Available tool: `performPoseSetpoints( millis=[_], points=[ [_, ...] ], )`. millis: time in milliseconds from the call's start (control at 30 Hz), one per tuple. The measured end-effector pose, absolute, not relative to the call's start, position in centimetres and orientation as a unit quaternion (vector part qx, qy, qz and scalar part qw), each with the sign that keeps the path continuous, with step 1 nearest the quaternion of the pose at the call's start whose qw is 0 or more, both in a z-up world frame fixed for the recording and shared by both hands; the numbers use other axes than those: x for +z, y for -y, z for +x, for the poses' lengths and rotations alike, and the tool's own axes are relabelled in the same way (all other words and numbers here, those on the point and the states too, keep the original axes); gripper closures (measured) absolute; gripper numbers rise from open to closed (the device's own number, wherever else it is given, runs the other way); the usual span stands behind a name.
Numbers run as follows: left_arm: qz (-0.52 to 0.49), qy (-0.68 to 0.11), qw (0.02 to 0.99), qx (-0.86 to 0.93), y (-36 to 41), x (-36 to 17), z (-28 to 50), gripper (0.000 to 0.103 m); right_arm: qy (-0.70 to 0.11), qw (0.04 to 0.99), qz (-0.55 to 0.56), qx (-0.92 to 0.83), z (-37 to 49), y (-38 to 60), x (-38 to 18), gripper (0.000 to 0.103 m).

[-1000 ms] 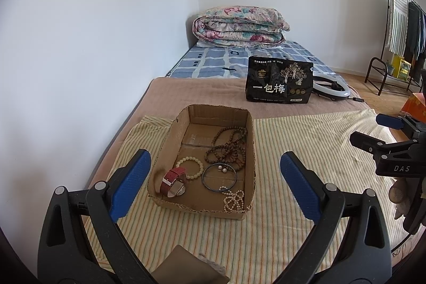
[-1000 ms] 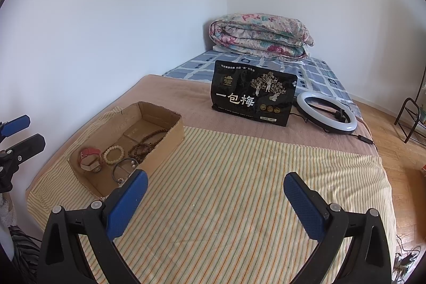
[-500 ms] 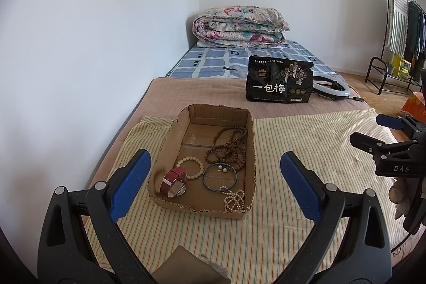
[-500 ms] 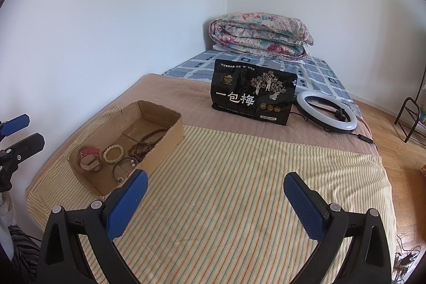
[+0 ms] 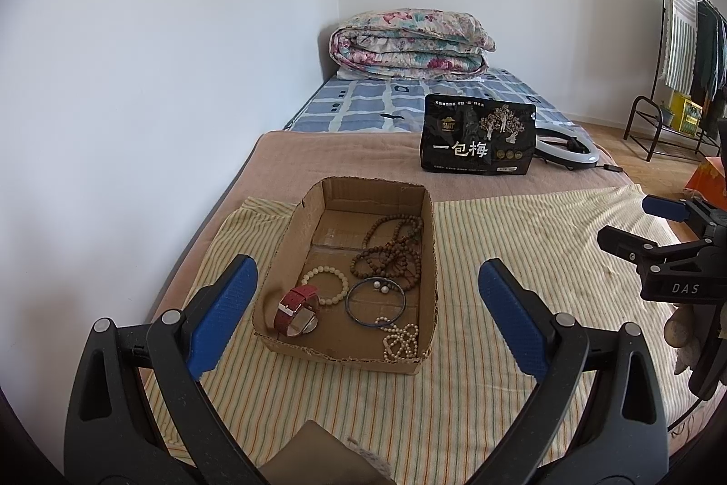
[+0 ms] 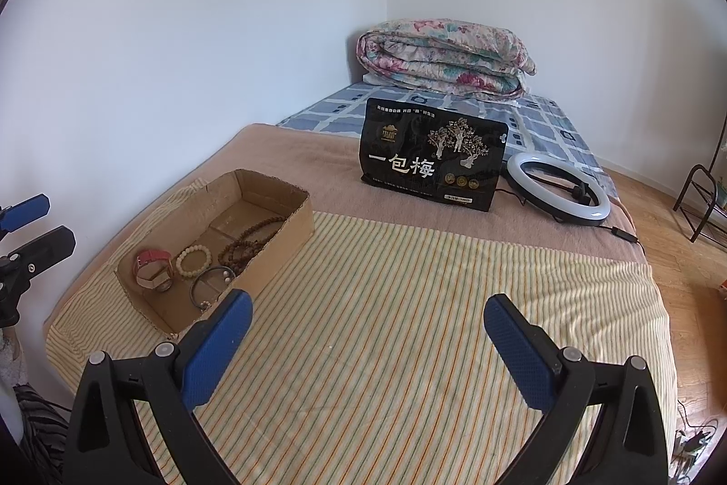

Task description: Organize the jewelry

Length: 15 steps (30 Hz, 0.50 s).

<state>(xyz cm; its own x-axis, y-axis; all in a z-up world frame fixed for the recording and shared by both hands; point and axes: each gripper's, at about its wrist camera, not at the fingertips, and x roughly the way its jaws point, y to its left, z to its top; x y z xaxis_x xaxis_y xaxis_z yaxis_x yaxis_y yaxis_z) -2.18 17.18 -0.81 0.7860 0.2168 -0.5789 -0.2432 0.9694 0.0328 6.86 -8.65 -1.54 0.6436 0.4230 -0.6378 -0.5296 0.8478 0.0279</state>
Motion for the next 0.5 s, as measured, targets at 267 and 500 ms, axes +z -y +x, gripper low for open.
performPoseSetpoints(
  millis=[267, 500],
  points=[
    [-0.021, -0.303, 0.945, 0.123, -17.16, -0.91, -2.11, 0.003, -0.33, 0.903, -0.081, 0.264, 6.87, 8.71, -1.59, 0.0],
    [-0.021, -0.303, 0.945, 0.124, -17.25, -1.02, -2.03, 0.003, -0.331, 0.903, -0.08, 0.264, 6.8, 8.74, -1.75, 0.0]
  ],
)
